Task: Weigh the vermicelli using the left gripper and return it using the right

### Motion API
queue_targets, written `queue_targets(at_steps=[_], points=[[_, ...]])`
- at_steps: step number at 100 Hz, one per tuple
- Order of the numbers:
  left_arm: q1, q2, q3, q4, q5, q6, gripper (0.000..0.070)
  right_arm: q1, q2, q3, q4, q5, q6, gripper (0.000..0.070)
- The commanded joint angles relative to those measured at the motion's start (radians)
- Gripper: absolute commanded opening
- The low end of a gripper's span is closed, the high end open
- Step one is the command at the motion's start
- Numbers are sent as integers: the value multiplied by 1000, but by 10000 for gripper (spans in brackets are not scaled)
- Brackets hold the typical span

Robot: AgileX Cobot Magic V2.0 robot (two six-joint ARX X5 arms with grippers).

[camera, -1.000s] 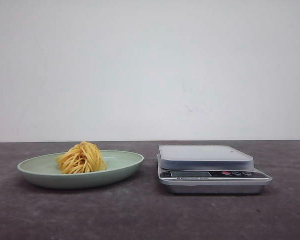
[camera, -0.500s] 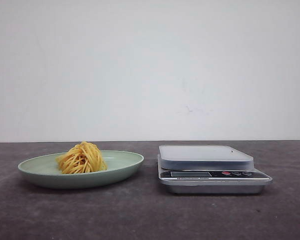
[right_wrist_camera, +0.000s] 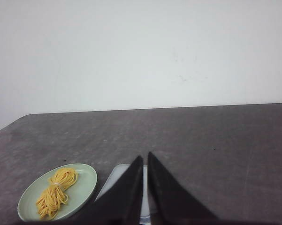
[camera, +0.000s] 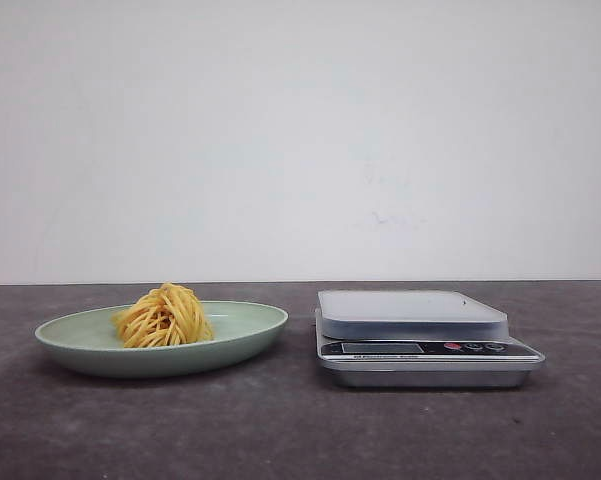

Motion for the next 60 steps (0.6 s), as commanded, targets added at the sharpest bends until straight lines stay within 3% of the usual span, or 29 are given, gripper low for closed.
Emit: queue_targets(at_steps=[1, 22, 60], points=[[1, -2, -2, -8, 2, 29, 11, -1, -1, 10, 11, 0, 10, 6], [1, -2, -21, -45, 64, 51, 12, -1, -1, 10, 11, 0, 10, 6], [1, 9, -20, -82, 65, 61, 12, -1, -1, 10, 11, 0, 10, 6]])
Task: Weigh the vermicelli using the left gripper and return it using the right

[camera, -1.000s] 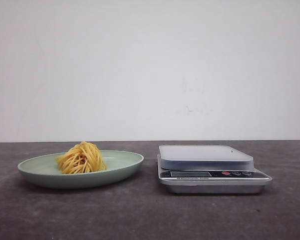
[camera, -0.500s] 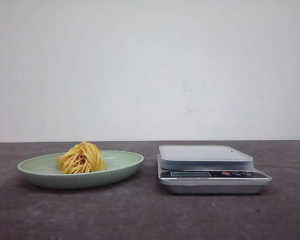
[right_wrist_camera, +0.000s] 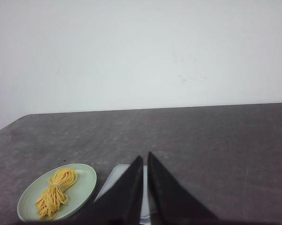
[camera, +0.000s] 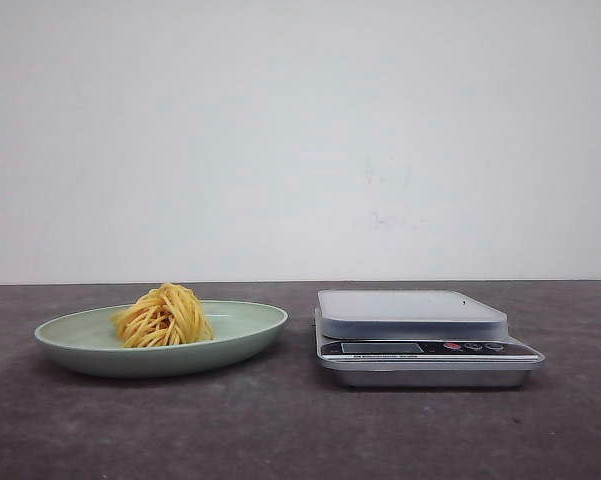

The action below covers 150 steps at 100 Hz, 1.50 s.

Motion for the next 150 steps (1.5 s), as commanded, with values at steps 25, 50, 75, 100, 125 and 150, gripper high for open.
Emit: queue_targets(at_steps=[25, 50, 75, 100, 125, 150], points=[[0, 0, -18, -5, 5, 17, 12, -1, -1, 10, 11, 0, 10, 6], [0, 0, -18, -5, 5, 17, 12, -1, -1, 10, 11, 0, 10, 6], [0, 0, -18, -5, 5, 17, 12, -1, -1, 11, 23, 2, -47, 6], [0, 0, -18, -5, 5, 17, 11, -77, -11, -55, 197, 61, -223, 6], [0, 0, -18, -5, 4, 17, 11, -194, -35, -326, 426, 53, -315, 6], [0, 0, -18, -5, 3, 17, 11, -194, -35, -650, 709, 56, -315, 6]])
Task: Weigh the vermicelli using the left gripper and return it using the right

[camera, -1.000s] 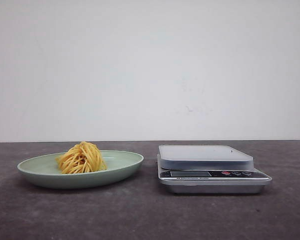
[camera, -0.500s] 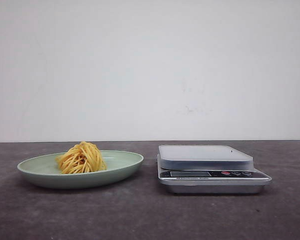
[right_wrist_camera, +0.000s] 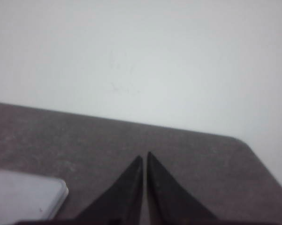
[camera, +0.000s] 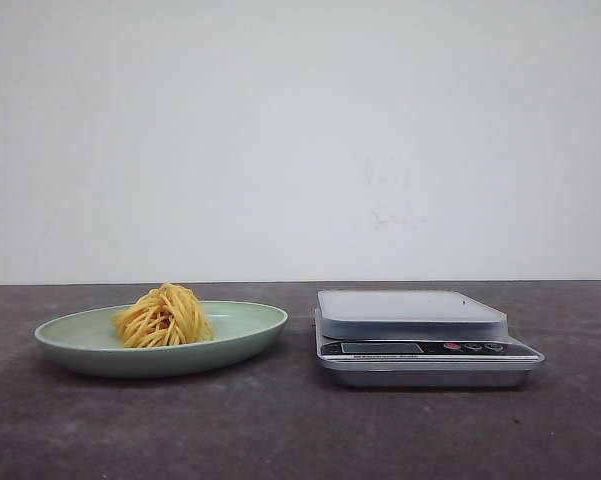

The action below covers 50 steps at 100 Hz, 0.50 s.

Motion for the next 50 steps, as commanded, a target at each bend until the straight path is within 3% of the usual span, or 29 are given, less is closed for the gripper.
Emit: queue_targets(at_steps=[1, 18, 50], points=[[0, 0, -18, -5, 3, 14, 12, 1, 1, -66, 58, 1, -7, 6], [0, 0, -18, -5, 3, 14, 11, 1, 1, -177, 100, 0, 11, 6], [0, 0, -18, -5, 3, 14, 11, 0, 1, -221, 75, 9, 12, 6]])
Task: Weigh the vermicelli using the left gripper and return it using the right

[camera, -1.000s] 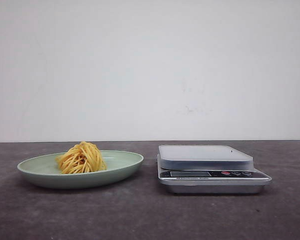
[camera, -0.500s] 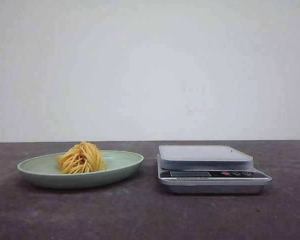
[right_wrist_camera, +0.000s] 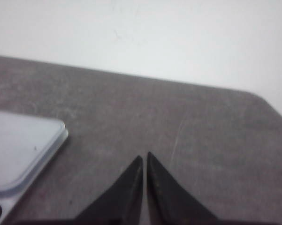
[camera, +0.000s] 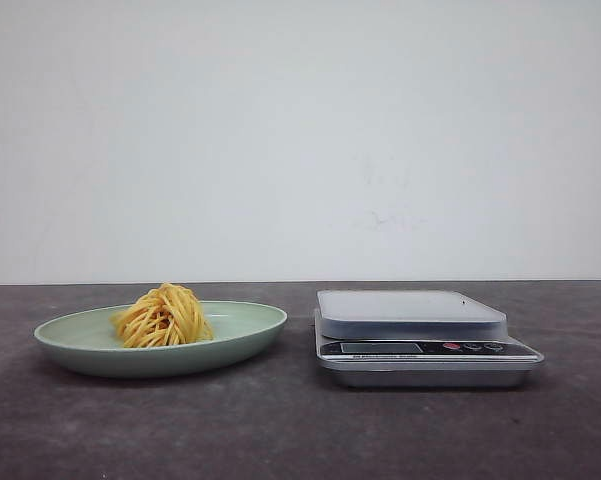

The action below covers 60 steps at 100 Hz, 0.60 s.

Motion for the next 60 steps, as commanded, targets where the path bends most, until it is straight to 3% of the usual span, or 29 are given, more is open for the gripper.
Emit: queue_targets(at_steps=[1, 22, 60], points=[[0, 0, -18, -5, 3, 14, 12, 0, 0, -2, 5, 8, 9, 6], [0, 0, -18, -5, 3, 14, 11, 0, 0, -2, -101, 50, 64, 6], [0, 0, -18, -5, 3, 14, 11, 0, 0, -2, -69, 52, 78, 6]])
